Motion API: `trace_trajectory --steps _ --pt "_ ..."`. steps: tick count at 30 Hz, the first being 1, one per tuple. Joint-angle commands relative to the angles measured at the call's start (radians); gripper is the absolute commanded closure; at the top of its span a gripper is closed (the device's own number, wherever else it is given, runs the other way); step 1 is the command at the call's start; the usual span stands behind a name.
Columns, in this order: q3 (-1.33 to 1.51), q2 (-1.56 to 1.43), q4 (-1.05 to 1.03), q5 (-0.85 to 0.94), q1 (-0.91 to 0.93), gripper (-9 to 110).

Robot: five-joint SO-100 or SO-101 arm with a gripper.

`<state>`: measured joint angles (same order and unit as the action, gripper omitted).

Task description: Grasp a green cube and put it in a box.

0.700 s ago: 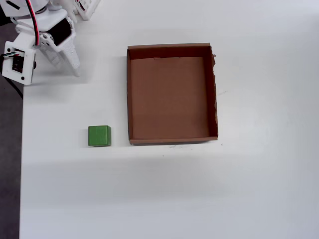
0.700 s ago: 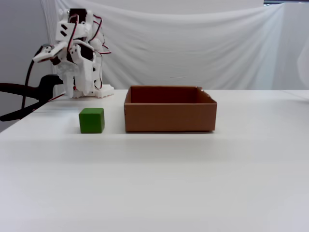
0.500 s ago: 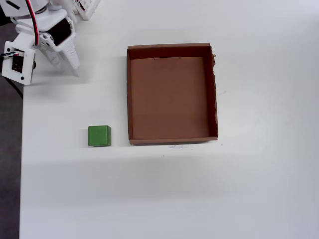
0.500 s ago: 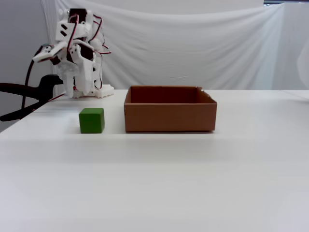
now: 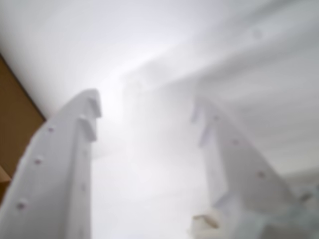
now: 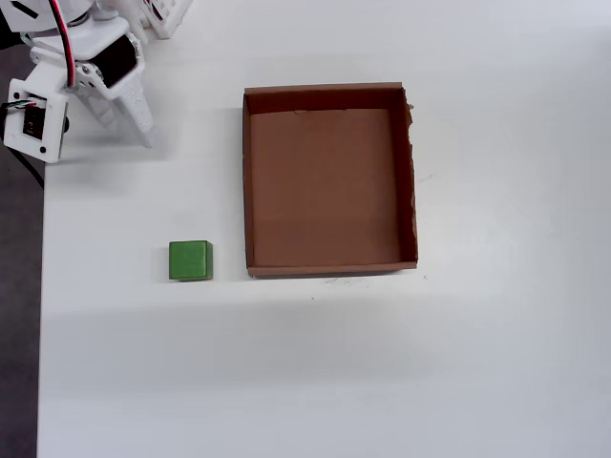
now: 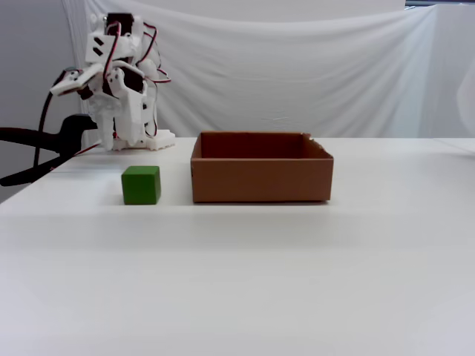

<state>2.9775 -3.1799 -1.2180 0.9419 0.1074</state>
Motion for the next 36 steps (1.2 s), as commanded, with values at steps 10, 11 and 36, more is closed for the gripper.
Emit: trace_trajectory --steps 10,11,36 --pt "-0.005 -0.005 -0.014 -0.009 0.006 80" --pt "-0.005 -0.005 -0.014 -0.009 0.006 80" --pt "-0.229 0.25 0.209 -0.009 0.025 80"
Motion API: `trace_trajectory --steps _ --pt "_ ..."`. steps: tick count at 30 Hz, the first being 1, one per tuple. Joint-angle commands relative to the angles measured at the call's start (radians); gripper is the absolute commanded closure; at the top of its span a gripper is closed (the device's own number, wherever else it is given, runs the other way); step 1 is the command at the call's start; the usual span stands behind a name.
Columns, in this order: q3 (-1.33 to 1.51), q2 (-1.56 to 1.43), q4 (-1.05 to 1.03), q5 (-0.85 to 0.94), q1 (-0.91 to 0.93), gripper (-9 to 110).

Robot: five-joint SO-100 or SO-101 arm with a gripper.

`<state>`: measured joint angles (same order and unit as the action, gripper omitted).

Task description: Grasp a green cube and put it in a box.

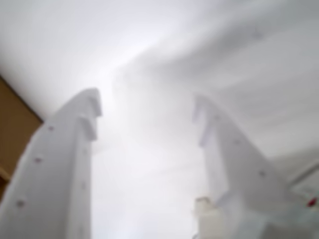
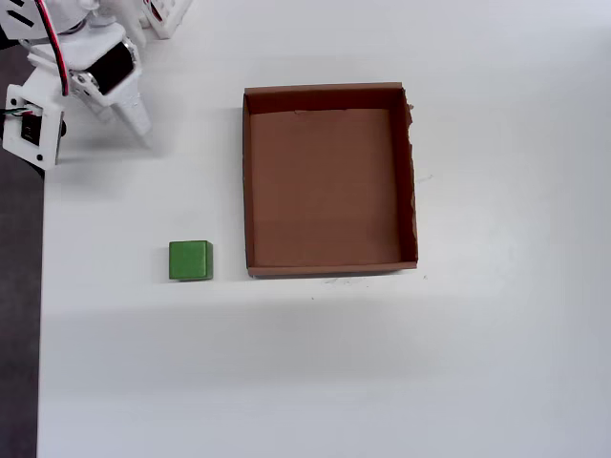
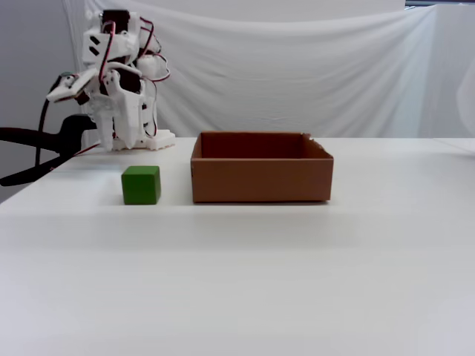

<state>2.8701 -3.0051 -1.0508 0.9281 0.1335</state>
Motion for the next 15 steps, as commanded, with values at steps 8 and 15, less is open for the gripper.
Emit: trace_trajectory --steps 8,15 --pt "-0.411 0.517 0.23 0.015 -0.026 80" --pt "-0.68 0.876 0.291 0.057 -0.092 80"
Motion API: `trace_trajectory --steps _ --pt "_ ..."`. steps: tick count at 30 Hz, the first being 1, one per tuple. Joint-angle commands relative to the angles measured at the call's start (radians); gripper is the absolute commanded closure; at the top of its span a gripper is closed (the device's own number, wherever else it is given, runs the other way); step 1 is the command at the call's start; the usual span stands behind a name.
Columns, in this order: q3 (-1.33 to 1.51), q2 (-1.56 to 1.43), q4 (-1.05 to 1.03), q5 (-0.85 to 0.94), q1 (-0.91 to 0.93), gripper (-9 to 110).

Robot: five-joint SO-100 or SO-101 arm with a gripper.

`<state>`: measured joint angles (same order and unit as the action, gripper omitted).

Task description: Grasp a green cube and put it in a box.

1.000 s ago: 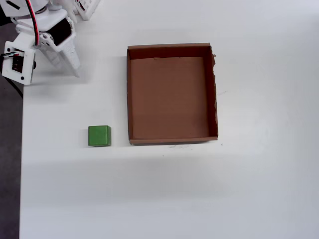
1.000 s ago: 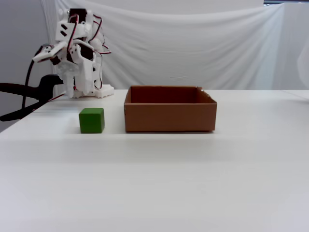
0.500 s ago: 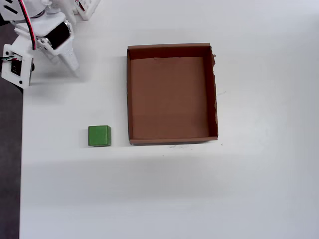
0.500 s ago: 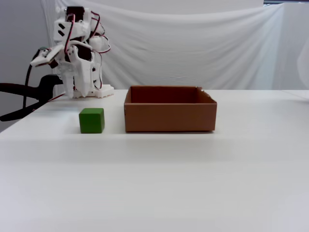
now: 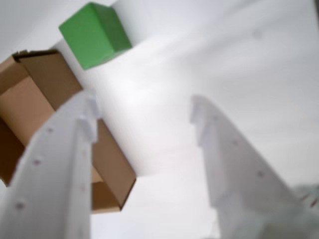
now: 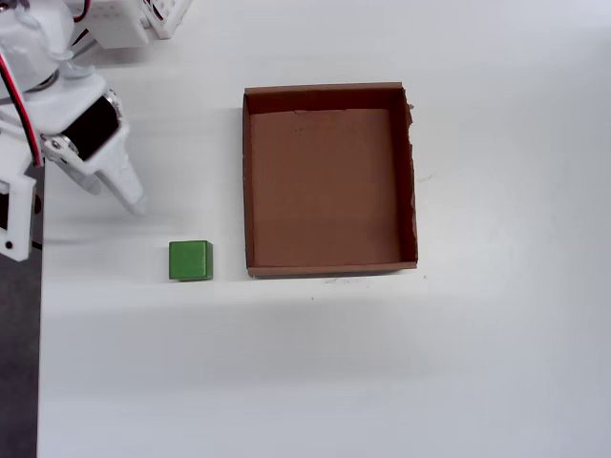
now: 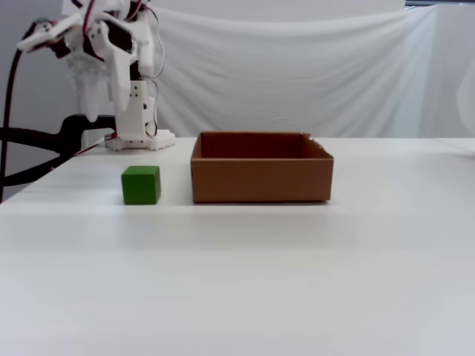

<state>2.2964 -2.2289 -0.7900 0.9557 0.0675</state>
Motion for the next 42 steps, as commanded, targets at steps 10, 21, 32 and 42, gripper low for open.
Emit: trace_trajectory --steps 10,21,32,42 --pt "-0.222 0.331 0.178 0.192 -0.086 79" --pt "-0.402 0.505 -0.006 0.258 -0.11 76" --pt "-0.569 0.721 -0.046 0.259 -0.146 76" --pt "-0.62 0.808 -0.055 0.259 -0.183 76"
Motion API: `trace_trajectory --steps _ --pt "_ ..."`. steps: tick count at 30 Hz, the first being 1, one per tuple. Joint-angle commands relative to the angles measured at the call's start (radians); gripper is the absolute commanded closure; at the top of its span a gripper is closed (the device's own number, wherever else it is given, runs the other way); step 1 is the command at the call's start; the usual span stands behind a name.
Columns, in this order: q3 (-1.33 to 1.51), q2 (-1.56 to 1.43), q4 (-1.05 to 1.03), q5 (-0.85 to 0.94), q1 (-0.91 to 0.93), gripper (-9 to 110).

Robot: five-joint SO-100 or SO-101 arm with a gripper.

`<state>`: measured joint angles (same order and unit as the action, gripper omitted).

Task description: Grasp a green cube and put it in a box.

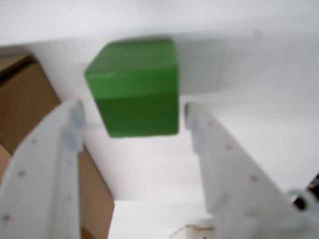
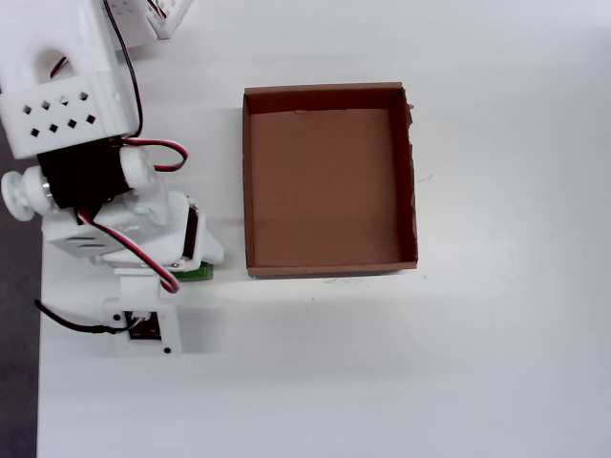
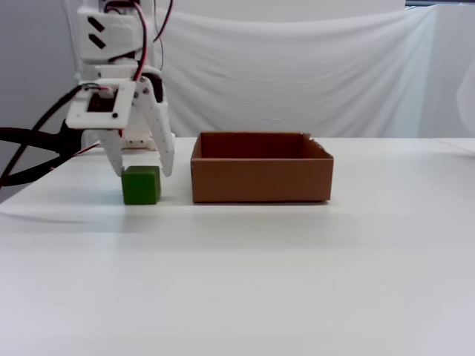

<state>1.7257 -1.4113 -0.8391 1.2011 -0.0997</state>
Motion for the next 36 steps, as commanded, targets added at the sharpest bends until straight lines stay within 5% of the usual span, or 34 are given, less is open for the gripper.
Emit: trace_trajectory --steps 1,36 --pt "-0.052 -0.003 -0.006 0.014 -0.017 76" --pt "-0.147 0.095 -0.067 0.006 -0.02 84"
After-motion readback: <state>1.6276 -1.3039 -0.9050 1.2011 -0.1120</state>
